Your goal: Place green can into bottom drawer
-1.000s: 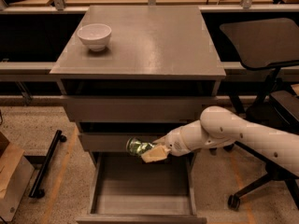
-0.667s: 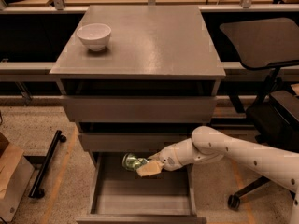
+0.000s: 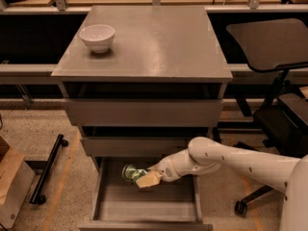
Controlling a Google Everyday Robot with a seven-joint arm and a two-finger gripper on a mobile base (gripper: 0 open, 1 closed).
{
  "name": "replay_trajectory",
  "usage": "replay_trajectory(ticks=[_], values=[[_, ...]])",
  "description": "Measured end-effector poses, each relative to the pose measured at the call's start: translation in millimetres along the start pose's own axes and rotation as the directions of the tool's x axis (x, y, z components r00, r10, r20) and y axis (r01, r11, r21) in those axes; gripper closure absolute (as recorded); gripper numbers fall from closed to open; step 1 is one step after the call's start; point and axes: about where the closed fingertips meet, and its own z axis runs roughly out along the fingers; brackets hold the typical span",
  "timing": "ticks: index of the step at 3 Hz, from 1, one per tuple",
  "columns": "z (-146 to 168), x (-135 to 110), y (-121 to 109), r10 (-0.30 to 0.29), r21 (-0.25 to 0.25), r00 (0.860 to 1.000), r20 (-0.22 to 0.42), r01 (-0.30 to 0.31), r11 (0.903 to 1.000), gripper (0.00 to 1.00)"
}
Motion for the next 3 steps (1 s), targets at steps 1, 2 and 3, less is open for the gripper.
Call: replay_trajectory(ticks=[1, 2, 3], values=[[33, 18, -22, 0.005, -0.032, 1.0, 0.03, -0.004, 0.9995, 1.0], [79, 47, -54, 0.052, -0.078, 0.997, 0.057, -0.047, 0.9958, 1.0], [93, 61, -58, 0.084, -0.096, 0.995, 0.06, -0.078, 0.9924, 1.0]])
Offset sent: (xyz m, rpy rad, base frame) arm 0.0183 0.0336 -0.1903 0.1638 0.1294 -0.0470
